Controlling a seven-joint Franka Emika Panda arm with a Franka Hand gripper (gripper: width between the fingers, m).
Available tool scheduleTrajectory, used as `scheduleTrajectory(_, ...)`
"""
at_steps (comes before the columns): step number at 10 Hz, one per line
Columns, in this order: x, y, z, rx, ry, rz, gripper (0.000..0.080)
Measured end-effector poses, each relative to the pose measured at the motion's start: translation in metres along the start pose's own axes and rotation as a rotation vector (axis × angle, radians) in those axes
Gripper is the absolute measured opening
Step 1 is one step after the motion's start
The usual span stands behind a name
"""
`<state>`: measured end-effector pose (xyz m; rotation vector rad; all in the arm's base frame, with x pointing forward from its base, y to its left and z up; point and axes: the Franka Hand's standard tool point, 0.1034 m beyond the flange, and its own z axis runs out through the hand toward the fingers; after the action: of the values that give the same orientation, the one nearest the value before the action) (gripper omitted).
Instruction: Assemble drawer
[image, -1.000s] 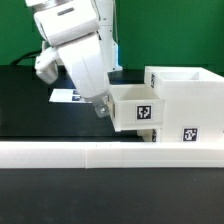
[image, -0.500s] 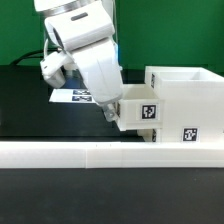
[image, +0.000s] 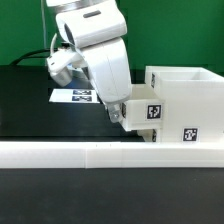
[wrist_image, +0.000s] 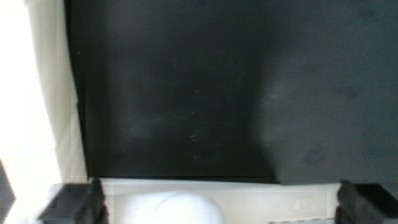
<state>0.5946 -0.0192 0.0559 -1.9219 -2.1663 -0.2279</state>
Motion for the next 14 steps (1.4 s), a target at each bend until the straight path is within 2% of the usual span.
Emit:
scheduleTrajectory(2, -0.001, -0.003, 0.003, -0.012, -0.006, 0.043, 0.0649)
scheduleTrajectory(5, -0.001, -0.003, 0.003, -0.012, -0.005, 0.046, 0.0649)
scheduleTrajectory(6, 0.006, -0.001, 0.004, -0.034, -0.009, 0.09, 0.0649)
scheduleTrajectory(8, 0.019, -0.002, 0.009, -0.049, -0.006, 0.089, 0.0649)
scheduleTrajectory(10, 0.038, -0.001, 0.016, -0.045, 0.0, 0.088, 0.0649)
scheduleTrajectory(14, 0.036, 0.0, 0.018, -0.05, -0.003, 0.016, 0.0649)
